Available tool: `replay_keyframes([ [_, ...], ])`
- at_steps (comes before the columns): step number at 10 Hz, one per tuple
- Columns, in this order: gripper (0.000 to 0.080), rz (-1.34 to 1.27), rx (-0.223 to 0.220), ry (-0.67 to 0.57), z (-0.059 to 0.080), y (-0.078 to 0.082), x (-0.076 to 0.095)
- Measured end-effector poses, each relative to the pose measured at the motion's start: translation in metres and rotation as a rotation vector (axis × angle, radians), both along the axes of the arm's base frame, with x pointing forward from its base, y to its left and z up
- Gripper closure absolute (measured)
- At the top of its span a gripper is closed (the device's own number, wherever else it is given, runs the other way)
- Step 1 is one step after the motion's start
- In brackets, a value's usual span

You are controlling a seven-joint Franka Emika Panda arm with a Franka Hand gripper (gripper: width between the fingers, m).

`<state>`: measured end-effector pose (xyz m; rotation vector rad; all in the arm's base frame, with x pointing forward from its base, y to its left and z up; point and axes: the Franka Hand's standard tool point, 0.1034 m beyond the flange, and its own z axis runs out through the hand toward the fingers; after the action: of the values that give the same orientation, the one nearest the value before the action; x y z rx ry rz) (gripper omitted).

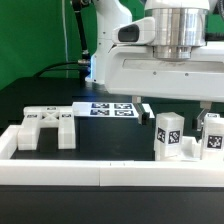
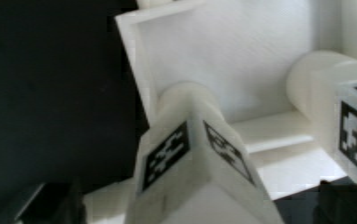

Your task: Assemble chair

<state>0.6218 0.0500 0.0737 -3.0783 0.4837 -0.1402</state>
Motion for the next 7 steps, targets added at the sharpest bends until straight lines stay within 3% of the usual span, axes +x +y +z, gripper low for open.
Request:
replay_keyframes([
  [7, 0.015, 0.427, -0.058, 0.0, 0.0007, -0.0023, 0.0012],
])
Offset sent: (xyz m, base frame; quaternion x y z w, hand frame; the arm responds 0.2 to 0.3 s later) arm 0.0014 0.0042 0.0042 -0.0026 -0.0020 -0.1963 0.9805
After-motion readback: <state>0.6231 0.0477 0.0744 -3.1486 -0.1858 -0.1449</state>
